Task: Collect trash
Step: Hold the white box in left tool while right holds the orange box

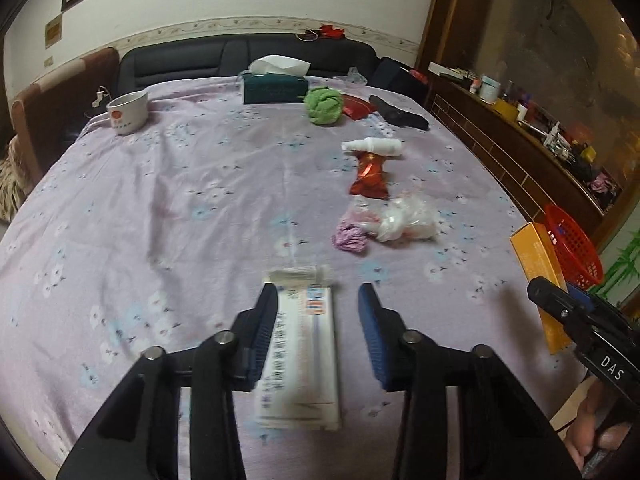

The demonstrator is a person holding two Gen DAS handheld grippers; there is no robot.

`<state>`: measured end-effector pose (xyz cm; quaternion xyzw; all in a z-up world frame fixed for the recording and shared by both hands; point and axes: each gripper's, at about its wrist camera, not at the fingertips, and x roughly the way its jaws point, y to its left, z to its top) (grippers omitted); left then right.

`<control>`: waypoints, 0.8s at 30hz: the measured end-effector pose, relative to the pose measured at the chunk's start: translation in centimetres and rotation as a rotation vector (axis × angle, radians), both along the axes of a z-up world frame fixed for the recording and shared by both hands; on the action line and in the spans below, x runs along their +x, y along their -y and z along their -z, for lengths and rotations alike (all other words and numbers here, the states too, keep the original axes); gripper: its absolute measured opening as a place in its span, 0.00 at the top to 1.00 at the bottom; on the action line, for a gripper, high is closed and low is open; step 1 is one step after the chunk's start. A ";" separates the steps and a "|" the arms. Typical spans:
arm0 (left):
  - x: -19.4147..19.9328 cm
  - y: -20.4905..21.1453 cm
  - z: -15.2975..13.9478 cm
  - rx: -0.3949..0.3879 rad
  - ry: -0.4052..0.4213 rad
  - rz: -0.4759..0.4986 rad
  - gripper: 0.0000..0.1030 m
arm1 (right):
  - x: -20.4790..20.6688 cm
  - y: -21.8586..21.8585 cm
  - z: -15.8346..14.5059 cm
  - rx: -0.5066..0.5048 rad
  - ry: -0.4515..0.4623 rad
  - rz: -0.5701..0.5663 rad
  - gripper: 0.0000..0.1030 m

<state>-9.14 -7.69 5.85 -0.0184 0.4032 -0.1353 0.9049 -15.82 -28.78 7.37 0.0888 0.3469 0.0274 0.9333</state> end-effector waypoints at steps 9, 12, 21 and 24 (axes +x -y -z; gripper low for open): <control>0.0 -0.7 1.7 0.122 -0.056 -0.088 0.25 | -0.6 2.7 0.5 0.028 -0.005 0.033 0.50; 0.1 -0.2 3.4 0.166 -0.096 -0.077 0.25 | -0.6 2.8 0.9 0.041 -0.011 0.024 0.50; 0.9 -0.4 5.3 0.186 -0.111 -0.100 0.43 | -0.7 2.5 1.1 0.039 -0.012 0.006 0.50; 1.1 -0.8 5.4 0.171 -0.092 -0.101 0.48 | -0.6 2.6 1.2 0.045 -0.013 0.009 0.50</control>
